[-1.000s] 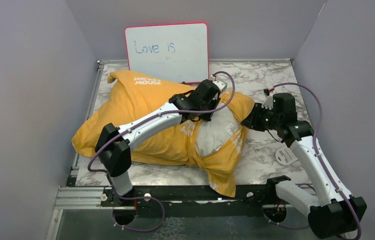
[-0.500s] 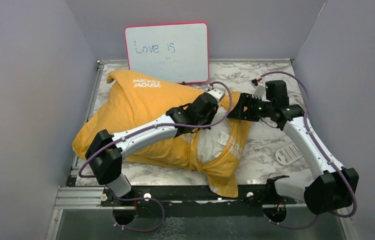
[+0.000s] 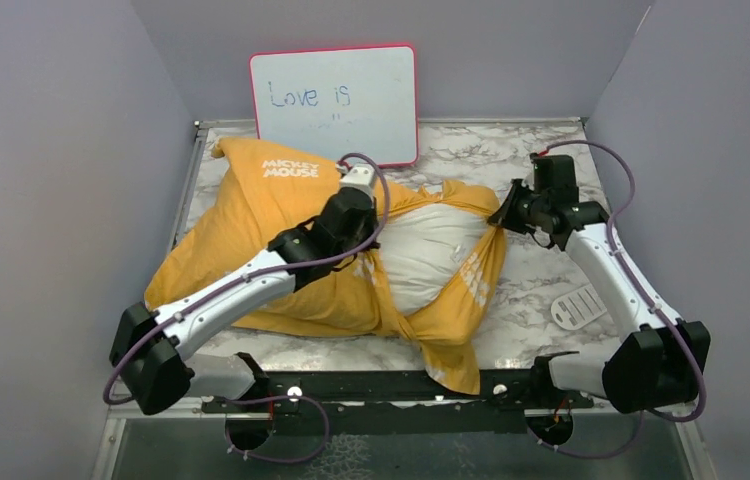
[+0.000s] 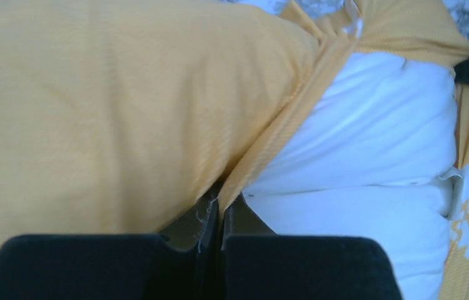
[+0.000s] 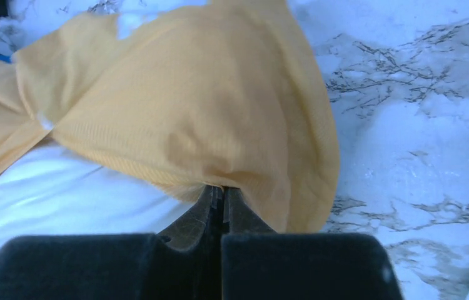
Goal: Remove the pillowcase from the pillow
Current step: Remove the pillow from the pillowcase.
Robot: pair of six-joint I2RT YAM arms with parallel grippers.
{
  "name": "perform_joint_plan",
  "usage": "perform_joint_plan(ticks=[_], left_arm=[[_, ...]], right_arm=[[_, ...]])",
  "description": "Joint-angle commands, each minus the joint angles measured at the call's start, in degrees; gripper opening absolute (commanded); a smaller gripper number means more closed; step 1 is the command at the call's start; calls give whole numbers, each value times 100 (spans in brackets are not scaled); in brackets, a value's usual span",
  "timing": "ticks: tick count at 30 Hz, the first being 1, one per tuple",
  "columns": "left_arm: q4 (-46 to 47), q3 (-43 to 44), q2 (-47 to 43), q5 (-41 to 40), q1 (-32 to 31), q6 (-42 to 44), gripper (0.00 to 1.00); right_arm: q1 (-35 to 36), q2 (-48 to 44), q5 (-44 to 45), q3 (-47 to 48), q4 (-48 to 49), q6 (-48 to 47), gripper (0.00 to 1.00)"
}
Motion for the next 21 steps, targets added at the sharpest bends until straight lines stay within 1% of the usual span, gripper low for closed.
perform_joint_plan(ticks=[1,3,5,7,8,9,10,12,13,14,15,16,18,19,21], left_arm=[[-1548,-577,-960,-705,916,161,0],[-1546,-713,-1124,-503,1084,244,0],[-1515,-756,-1143,-147,1154,375,0],[-1358,-710,-1093,348,1157,537,0],[-1229,-658,-1067,642,1158,600,0],[-1111,-577,-1037,964,1157,663,6],[-1012,-456,-1002,1273,1151,692,20],[-812,-208,-947,1774,1141,666,48],[-744,-82,-921,1981,1127,628,59],[-722,30,-893,2135,1097,606,67],[-732,160,-855,2227,1043,599,74],[-782,255,-837,2242,962,598,77],[-934,355,-887,2064,703,525,83],[-1055,378,-931,1847,535,460,85],[-1357,373,-1040,1330,157,292,88]], right_arm=[[-981,555,980,-95,360,156,1],[-1110,1005,536,-261,307,275,1],[-1114,1244,-221,-617,468,341,1],[-1105,1076,-1292,-1236,1128,383,1],[-1098,902,-1527,-1556,1396,441,1],[-1090,680,-1734,-1788,1564,496,1],[-1088,466,-1843,-1963,1629,530,2],[-1088,127,-1821,-1991,1514,431,7],[-1088,18,-1800,-1895,1354,327,10],[-1088,-53,-1792,-1736,1147,227,13],[-1088,-96,-1772,-1572,902,139,18],[-1088,-169,-1758,-1386,652,69,28],[-1088,-355,-1775,-1026,160,-37,52],[-1088,-514,-1797,-864,-49,-83,61],[-1088,-900,-1801,-599,-438,-85,72]])
